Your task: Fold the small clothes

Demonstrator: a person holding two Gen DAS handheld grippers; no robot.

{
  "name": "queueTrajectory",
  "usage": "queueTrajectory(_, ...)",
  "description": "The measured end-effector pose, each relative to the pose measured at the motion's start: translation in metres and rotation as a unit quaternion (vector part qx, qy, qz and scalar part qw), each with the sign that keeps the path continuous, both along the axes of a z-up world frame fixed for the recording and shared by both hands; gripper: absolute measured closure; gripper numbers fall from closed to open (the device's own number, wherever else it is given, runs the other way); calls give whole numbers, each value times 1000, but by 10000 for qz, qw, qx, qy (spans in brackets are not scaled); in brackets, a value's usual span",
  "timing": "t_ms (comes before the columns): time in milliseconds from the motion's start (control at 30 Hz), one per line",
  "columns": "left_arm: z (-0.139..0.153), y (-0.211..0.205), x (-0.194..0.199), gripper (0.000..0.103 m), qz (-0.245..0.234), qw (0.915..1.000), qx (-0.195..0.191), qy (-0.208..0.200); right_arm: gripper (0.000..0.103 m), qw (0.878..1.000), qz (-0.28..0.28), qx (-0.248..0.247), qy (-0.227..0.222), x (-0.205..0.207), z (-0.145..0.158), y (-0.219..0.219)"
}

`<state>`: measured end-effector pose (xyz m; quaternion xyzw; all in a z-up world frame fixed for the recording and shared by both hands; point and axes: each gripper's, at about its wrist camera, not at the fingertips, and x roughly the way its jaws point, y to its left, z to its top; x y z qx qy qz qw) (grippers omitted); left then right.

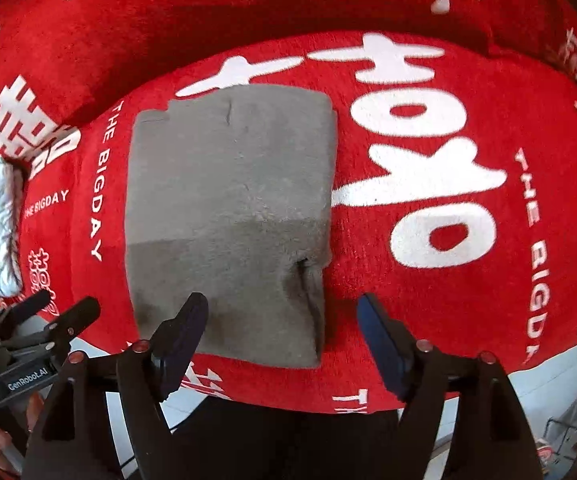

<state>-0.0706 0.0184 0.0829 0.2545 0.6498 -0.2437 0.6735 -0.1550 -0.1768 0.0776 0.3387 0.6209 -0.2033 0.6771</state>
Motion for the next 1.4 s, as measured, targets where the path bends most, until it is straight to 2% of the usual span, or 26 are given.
queueTrajectory(33,3,0,0,0,-18,10000,-17,-15,19,10000,34,-86,29,1,4,1)
queueTrajectory(67,6,0,-1,0,-30,10000,-29,-26,10,9999,57,-138,51,2,7,2)
queueTrajectory(100,8,0,-1,0,-35,10000,-39,-33,9,9998,55,-193,66,2,11,2)
queueTrajectory(167,11,0,-1,0,-35,10000,-64,-39,0,9995,50,-298,73,3,16,4)
queueTrajectory(300,18,1,-1,0,-20,9999,-100,-57,0,9987,-2,-510,60,4,26,5)
queueTrajectory(700,36,2,-5,0,-76,9996,-234,-144,0,9978,-12,-662,9,6,49,12)
queueTrajectory(1400,45,4,-7,0,11,9992,-335,-220,0,9975,-21,-706,-4,6,56,16)
